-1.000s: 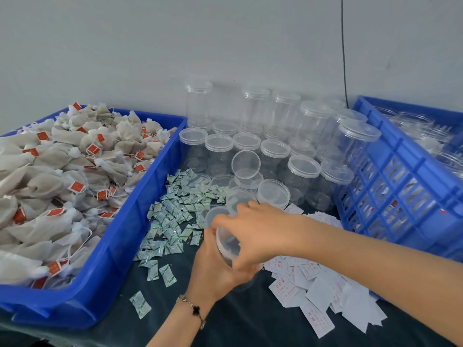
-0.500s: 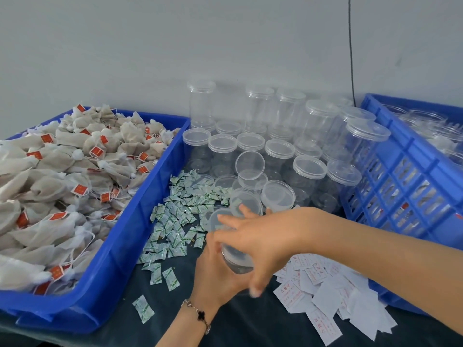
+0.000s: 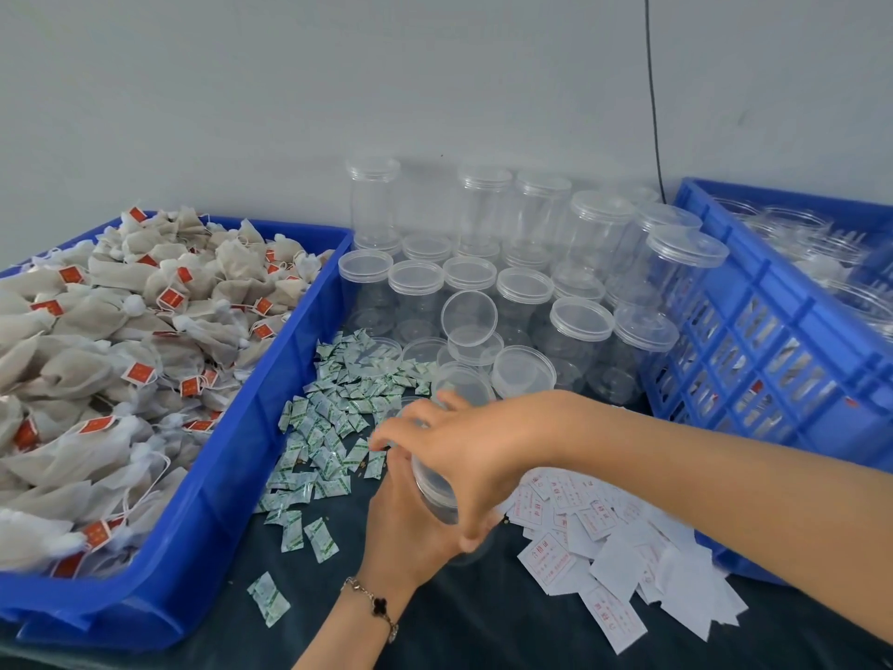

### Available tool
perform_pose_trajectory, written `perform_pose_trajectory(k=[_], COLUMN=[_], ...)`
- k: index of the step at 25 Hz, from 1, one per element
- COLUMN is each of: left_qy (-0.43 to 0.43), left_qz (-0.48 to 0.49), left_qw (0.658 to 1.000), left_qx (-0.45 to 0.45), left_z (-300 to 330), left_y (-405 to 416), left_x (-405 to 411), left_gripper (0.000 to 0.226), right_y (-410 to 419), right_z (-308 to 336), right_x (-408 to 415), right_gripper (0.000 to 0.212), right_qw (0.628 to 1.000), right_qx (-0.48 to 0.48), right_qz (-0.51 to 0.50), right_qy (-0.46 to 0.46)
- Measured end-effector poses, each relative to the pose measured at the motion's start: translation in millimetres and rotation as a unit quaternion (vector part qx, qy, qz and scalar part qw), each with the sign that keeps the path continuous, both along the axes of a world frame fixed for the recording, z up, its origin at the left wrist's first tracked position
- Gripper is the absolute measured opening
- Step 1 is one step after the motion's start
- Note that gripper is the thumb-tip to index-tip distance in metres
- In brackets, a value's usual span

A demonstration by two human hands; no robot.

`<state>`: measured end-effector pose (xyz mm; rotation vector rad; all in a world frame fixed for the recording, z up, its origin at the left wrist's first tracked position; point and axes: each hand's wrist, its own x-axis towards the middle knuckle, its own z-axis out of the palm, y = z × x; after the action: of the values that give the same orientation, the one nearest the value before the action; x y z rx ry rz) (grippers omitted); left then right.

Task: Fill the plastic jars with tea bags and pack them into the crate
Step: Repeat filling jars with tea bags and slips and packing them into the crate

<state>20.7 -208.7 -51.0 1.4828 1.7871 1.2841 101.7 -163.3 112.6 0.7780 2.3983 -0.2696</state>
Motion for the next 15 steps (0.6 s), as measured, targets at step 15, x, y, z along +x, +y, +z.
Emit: perform_pose_trajectory(k=[15], left_qy=[-0.1], left_qz=[0.044], left_qw=[0.989], left_qx=[0.104], left_z=[4], left_y=[-10], left_x=[-9], left_gripper=[0.089], right_y=[79], right_z=[-30], right_x=[47], right_gripper=[0.094], right_qw=[0.784], right_qx=[-0.117], right_qz=[-0.434], right_qy=[0.428])
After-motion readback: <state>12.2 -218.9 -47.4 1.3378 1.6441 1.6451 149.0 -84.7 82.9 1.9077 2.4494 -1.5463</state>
